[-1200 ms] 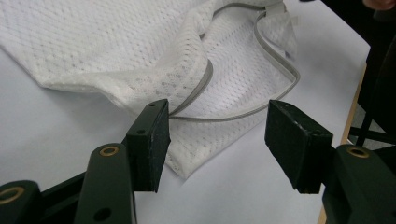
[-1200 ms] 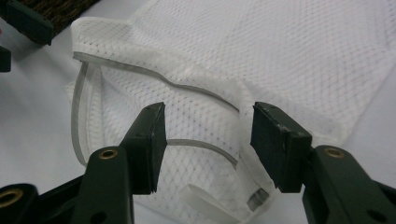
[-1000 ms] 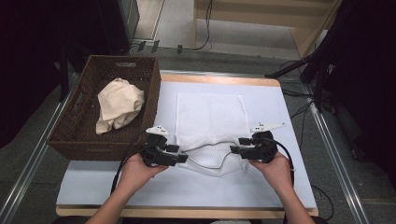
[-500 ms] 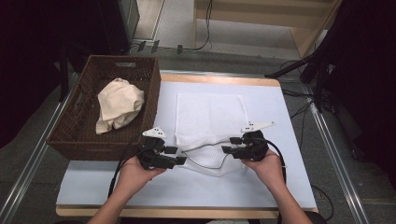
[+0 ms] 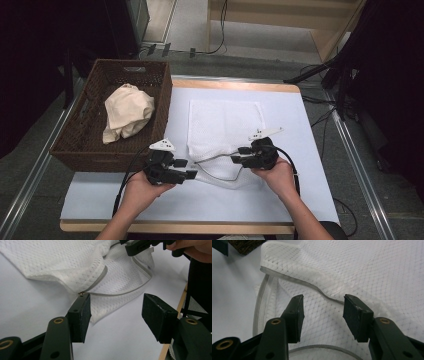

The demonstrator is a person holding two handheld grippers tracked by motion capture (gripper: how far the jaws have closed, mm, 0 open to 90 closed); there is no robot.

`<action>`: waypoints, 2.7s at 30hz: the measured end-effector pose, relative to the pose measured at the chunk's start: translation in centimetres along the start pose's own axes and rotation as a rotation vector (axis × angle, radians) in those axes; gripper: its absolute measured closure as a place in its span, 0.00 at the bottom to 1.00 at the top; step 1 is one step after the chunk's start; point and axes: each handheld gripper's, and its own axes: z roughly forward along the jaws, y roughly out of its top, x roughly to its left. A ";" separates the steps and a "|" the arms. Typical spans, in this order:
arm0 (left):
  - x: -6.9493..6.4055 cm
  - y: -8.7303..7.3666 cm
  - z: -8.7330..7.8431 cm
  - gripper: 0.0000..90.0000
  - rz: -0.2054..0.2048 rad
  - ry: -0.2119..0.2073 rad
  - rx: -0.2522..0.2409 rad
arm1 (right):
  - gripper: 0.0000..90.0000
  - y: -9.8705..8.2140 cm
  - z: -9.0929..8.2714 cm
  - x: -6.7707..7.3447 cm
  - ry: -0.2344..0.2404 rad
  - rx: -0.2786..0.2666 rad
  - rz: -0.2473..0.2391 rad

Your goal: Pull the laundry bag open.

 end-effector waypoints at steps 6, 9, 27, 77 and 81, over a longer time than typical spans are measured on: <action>-0.1 -0.3 -0.2 0.45 -0.001 0.005 -0.003 | 0.58 0.1 0.8 -0.1 0.003 0.011 -0.005; -0.1 -0.3 -0.3 0.45 0.001 0.007 0.001 | 0.58 0.2 1.1 -0.1 -0.001 0.023 -0.007; 0.3 -0.5 -0.1 0.45 -0.009 0.011 0.006 | 0.51 1.1 3.8 -1.1 -0.036 0.076 -0.006; 1.0 -0.6 -0.3 0.46 -0.016 0.012 -0.001 | 0.67 1.7 6.6 1.2 -0.113 -0.016 0.000; 0.9 -0.7 -0.2 0.46 -0.018 0.011 0.003 | 0.64 2.1 7.2 1.5 -0.074 -0.038 0.034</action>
